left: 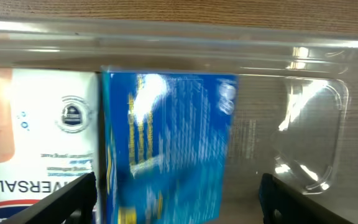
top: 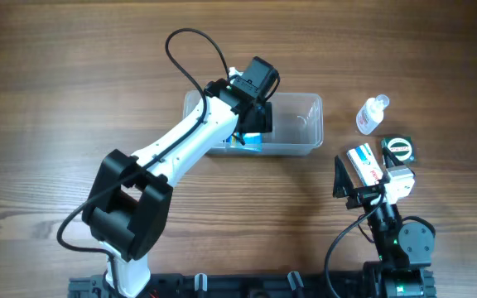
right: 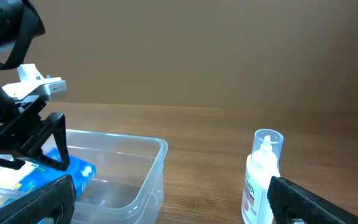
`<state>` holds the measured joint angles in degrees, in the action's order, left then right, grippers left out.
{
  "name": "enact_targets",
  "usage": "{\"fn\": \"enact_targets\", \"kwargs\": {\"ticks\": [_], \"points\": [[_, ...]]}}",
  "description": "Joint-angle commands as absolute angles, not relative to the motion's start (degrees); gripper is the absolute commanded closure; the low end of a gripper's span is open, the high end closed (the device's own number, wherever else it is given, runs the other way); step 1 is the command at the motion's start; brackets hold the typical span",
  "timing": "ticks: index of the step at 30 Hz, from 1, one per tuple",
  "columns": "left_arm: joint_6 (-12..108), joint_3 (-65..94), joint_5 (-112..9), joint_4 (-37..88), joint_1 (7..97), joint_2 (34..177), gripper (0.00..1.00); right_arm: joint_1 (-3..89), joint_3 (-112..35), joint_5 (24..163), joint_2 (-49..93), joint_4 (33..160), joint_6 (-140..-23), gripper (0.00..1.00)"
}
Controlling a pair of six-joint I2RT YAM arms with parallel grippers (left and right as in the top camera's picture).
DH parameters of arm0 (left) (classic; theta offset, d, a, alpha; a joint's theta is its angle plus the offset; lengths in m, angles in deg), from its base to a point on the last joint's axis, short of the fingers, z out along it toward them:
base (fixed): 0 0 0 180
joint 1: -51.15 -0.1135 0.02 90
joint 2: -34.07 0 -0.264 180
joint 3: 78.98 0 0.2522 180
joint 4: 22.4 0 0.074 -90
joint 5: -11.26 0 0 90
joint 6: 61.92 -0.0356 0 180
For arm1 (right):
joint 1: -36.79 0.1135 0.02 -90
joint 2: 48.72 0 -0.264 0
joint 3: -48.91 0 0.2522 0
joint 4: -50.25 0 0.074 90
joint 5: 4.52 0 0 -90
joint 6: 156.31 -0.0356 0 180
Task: Pack container
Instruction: 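Release the VapoDrops box and raise the left arm away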
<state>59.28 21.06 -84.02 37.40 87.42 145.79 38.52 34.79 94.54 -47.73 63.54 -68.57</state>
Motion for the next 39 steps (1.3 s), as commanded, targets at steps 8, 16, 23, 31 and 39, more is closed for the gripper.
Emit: {"fn": "enact_targets", "kwargs": {"ticks": [8, 16, 23, 31, 39], "points": [[60.1, 21.8, -84.8, 37.2, 87.8, 145.9, 0.35, 38.8, 34.9, 95.9, -48.3, 63.2, -68.9, 0.00], [58.1, 21.9, -84.8, 37.0, 87.5, 145.5, 0.64, 38.8, 34.9, 95.9, -48.3, 63.2, -68.9, 0.00], [56.8, 23.2, -85.4, 38.8, 83.3, 136.7, 0.73, 38.8, 34.9, 95.9, -48.3, 63.2, -68.9, 0.00], [56.8, 23.2, -93.4, 45.3, 68.8, 127.6, 0.48, 38.8, 34.9, 95.9, -48.3, 63.2, -68.9, 0.00], [56.9, 23.2, -93.3, 50.2, 52.6, 127.1, 0.00, 38.8, 34.9, 95.9, -48.3, 63.2, -68.9, 0.00]]}}
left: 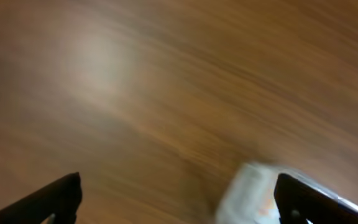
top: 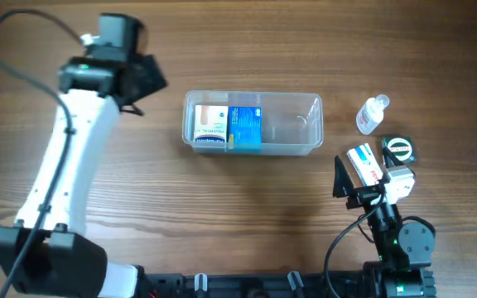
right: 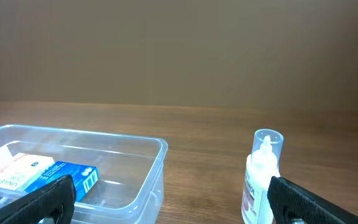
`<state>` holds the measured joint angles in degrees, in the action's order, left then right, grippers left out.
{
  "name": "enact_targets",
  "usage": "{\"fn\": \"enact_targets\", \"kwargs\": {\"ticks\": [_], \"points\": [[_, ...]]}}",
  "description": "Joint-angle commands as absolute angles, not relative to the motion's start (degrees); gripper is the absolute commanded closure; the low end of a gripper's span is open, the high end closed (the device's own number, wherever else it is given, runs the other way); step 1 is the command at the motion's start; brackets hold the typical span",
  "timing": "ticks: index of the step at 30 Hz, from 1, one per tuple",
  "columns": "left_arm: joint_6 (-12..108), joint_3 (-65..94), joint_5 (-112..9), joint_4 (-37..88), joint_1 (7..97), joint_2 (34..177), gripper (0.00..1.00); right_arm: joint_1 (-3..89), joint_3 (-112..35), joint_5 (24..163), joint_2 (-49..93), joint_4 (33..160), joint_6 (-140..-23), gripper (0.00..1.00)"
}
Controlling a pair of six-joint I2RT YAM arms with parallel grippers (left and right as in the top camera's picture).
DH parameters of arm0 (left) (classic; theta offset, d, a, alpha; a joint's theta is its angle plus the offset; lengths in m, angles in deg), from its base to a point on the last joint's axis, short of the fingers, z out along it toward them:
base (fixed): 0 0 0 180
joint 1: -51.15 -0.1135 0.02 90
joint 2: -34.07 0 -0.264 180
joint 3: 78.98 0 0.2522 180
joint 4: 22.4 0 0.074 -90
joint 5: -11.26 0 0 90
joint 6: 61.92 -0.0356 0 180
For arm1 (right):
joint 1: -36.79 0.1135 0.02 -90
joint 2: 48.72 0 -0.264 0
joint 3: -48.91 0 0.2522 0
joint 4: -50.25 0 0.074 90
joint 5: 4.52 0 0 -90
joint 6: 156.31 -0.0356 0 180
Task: Pack container
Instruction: 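Release the VapoDrops box and raise the left arm away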
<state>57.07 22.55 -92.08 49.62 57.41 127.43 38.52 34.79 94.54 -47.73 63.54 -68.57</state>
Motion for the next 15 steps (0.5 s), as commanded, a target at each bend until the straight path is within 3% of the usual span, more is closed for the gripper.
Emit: {"fn": "enact_targets", "kwargs": {"ticks": [1, 15], "points": [[56.9, 23.2, -93.4, 50.1, 51.4, 127.1, 0.00, 38.8, 34.9, 95.9, -48.3, 63.2, -68.9, 0.00], [56.9, 23.2, -93.4, 50.1, 46.7, 127.1, 0.00, 38.8, 34.9, 95.9, -48.3, 63.2, -68.9, 0.00]]}}
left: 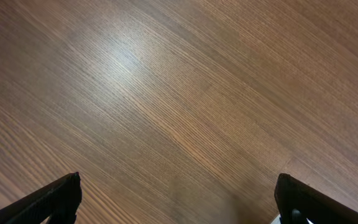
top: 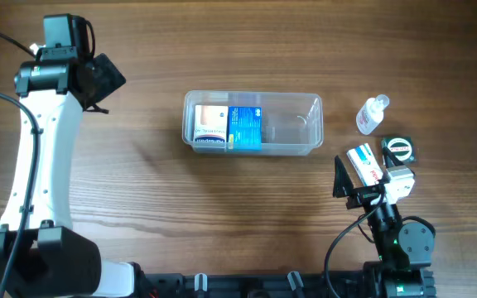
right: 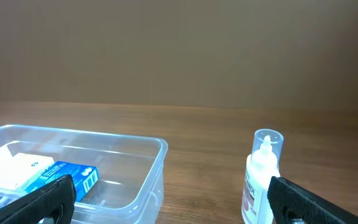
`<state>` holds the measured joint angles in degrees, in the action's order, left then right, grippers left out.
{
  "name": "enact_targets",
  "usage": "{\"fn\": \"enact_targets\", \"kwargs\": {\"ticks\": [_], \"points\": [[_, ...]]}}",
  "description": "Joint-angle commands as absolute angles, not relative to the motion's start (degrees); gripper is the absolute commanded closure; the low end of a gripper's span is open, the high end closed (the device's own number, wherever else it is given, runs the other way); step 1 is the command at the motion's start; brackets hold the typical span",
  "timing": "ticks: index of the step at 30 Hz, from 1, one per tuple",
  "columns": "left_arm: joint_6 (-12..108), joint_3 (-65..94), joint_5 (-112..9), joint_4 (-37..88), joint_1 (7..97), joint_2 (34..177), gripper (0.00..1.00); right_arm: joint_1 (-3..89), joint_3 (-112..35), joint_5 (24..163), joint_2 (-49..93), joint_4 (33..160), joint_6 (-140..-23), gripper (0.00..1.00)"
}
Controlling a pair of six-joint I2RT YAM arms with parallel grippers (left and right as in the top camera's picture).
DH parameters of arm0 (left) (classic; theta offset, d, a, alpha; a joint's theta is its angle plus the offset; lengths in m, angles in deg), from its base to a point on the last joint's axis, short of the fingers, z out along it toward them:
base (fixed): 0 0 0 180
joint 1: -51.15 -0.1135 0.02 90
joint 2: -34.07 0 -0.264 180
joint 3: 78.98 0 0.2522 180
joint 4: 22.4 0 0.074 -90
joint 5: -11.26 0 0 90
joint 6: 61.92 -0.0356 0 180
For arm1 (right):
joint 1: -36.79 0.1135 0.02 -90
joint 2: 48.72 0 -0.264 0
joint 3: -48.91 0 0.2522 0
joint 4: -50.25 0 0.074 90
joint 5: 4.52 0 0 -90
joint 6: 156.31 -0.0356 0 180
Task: Pack container
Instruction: 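Release the VapoDrops box and raise the left arm away, then raise the right gripper and move it over the white Panadol box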
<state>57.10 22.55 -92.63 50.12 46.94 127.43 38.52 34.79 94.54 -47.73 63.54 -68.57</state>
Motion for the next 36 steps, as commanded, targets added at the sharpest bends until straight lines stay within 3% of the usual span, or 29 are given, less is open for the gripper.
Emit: {"fn": "enact_targets", "kwargs": {"ticks": [1, 6, 12, 18, 30, 36], "points": [[56.9, 23.2, -93.4, 50.1, 46.7, 127.1, 0.00, 38.8, 34.9, 95.8, -48.3, 63.2, -68.8, 0.00], [56.9, 23.2, -93.4, 50.1, 46.8, 127.1, 0.00, 38.8, 34.9, 92.8, -48.3, 59.8, -61.7, 0.00], [56.9, 23.2, -93.3, 50.1, 46.8, 127.1, 0.00, 38.8, 34.9, 93.8, -48.3, 62.1, -62.1, 0.00], [56.9, 23.2, -93.3, 50.1, 46.8, 127.1, 0.00, 38.8, 34.0, 92.3, -48.3, 53.1, -84.7, 0.00], [56.9, 23.2, -93.3, 50.1, 46.8, 127.1, 0.00, 38.8, 27.4, 88.4, -48.2, 53.7, -89.2, 0.00], [56.9, 23.2, -93.4, 50.1, 46.8, 127.1, 0.00, 38.8, 18.7, 88.0, -44.5, 62.8, -85.7, 0.00]]}}
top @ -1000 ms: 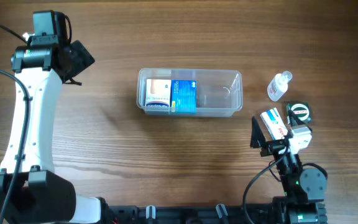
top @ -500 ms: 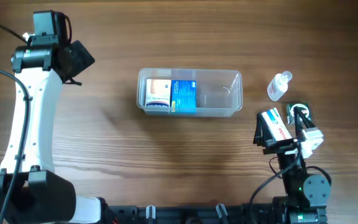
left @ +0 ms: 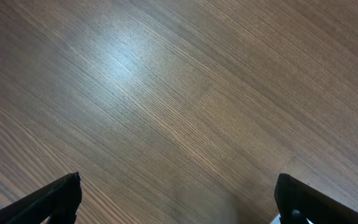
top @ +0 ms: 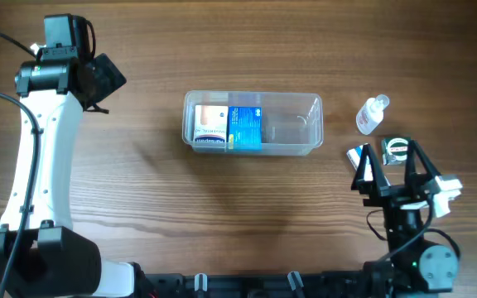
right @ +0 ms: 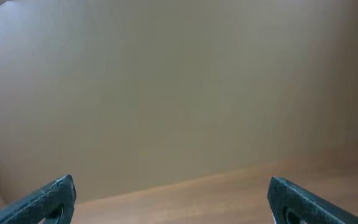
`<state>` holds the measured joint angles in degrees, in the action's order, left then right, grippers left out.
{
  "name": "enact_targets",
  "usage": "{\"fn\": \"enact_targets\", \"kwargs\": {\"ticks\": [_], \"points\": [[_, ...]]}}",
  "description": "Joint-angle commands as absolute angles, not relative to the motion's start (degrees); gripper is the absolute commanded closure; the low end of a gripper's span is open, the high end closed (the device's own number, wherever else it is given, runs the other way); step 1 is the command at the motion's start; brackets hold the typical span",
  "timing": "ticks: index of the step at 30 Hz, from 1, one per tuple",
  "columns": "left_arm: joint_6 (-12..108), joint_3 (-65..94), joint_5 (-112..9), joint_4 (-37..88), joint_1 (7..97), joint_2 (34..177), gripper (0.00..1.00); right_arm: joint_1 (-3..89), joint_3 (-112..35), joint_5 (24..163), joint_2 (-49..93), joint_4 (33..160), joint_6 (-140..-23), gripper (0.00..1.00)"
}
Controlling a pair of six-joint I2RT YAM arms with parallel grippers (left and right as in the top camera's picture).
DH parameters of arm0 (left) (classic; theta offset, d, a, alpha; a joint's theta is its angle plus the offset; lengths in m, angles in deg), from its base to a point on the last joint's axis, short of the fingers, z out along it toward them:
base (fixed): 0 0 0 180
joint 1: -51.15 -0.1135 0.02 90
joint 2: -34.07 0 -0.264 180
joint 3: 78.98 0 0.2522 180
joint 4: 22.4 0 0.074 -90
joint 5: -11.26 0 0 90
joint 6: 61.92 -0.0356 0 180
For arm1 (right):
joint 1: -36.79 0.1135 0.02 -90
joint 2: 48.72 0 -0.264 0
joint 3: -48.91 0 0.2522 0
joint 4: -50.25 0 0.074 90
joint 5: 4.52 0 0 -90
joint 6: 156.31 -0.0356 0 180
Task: Pack container
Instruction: 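Raise the right gripper and move it over the white Panadol box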
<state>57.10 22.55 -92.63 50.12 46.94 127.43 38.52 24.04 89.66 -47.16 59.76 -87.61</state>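
A clear plastic container [top: 305, 132] lies mid-table in the overhead view, holding a white box [top: 211, 124] and a blue box [top: 245, 126] in its left half. My left gripper [top: 106, 79] hangs open far to the left of it. The left wrist view shows that gripper [left: 178, 202] over bare wood, with nothing between its fingers. My right gripper [top: 392, 170] stands open at the right, over a small white-and-red box [top: 355, 154] and a green-and-black round item [top: 398, 147]. The right wrist view shows that gripper [right: 173, 202] facing a plain wall.
A small clear bottle [top: 372, 113] lies to the right of the container, just beyond the right gripper. The left arm [top: 44, 157] stretches along the table's left side. The right half of the container holds nothing.
My right gripper has moved forward over the small items at the right. It now tilts up, so its camera shows the wall instead of the container and bottle. The left arm has not moved.
First my left gripper was down in the container with the blue box between its open fingers. Then it was away to the left, both boxes lying in the container, and then at the far left. The right arm stayed still until now.
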Motion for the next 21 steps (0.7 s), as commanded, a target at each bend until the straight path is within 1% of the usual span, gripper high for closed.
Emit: {"fn": "enact_targets", "kwargs": {"ticks": [1, 5, 7, 11, 14, 17, 21], "points": [[56.9, 23.2, -93.3, 50.1, 46.8, 127.1, 0.00, 38.8, 16.4, 87.7, -42.8, 65.7, -84.5, 0.00], [56.9, 23.2, -93.3, 50.1, 46.8, 127.1, 0.00, 38.8, 7.4, 84.7, -33.5, 77.6, -84.0, 0.00], [56.9, 23.2, -93.4, 50.1, 46.8, 127.1, 0.00, 38.8, 2.6, 84.9, -26.8, 82.9, -81.6, 0.00], [56.9, 23.2, -93.4, 50.1, 46.8, 127.1, 0.00, 38.8, -5.3, 84.8, -13.9, 93.9, -72.3, 0.00], [56.9, 23.2, -93.3, 50.1, 46.8, 127.1, 0.00, 38.6, -11.4, 84.8, -3.4, 103.3, -68.1, 0.00], [56.9, 23.2, -93.3, 50.1, 46.8, 127.1, 0.00, 37.0, -14.4, 82.6, 5.2, 107.5, -67.6, 0.00], [56.9, 23.2, -93.4, 50.1, 46.8, 127.1, 0.00, 34.6, -14.5, 84.2, 13.4, 106.3, -67.8, 0.00]]}}
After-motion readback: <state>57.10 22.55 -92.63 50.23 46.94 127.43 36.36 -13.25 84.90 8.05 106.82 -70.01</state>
